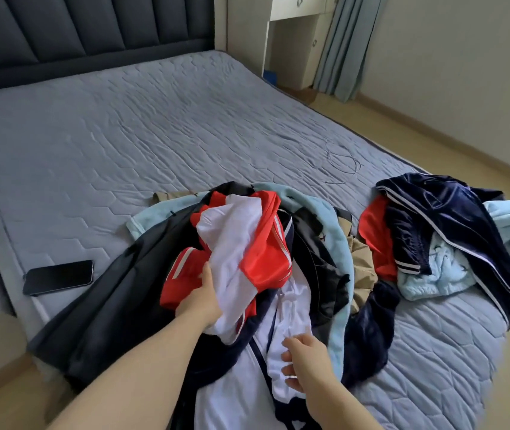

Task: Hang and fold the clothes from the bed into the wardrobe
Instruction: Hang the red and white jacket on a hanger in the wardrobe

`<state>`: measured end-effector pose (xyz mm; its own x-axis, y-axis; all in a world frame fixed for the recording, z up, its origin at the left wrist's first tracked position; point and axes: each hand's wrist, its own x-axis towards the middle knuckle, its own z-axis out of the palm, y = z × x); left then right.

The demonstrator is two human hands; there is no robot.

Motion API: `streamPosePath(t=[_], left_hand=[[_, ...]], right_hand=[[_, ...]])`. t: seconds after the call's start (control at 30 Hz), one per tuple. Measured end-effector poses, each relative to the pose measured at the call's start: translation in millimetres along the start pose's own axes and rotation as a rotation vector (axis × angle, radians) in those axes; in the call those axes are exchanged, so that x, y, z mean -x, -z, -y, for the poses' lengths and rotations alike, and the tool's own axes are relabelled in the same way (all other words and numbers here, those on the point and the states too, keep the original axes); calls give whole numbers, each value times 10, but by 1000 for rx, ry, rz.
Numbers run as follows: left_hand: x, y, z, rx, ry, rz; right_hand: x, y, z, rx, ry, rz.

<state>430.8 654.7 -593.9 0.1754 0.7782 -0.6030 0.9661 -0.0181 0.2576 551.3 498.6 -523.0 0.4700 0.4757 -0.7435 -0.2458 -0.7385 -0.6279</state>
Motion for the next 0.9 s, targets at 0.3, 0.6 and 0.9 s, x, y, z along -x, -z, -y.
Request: streamPosePath(t=[0.3,0.6,0.9], left_hand=[[604,693,-83,429,-286,-20],[2312,2217,-123,825,-546,-278],[4422,2754,-247,1354,-402,-719]], right_hand=[[310,-187,129,108,159,-74],[1587,-226,1020,165,673,-23],[3148,389,1402,64,864,504]])
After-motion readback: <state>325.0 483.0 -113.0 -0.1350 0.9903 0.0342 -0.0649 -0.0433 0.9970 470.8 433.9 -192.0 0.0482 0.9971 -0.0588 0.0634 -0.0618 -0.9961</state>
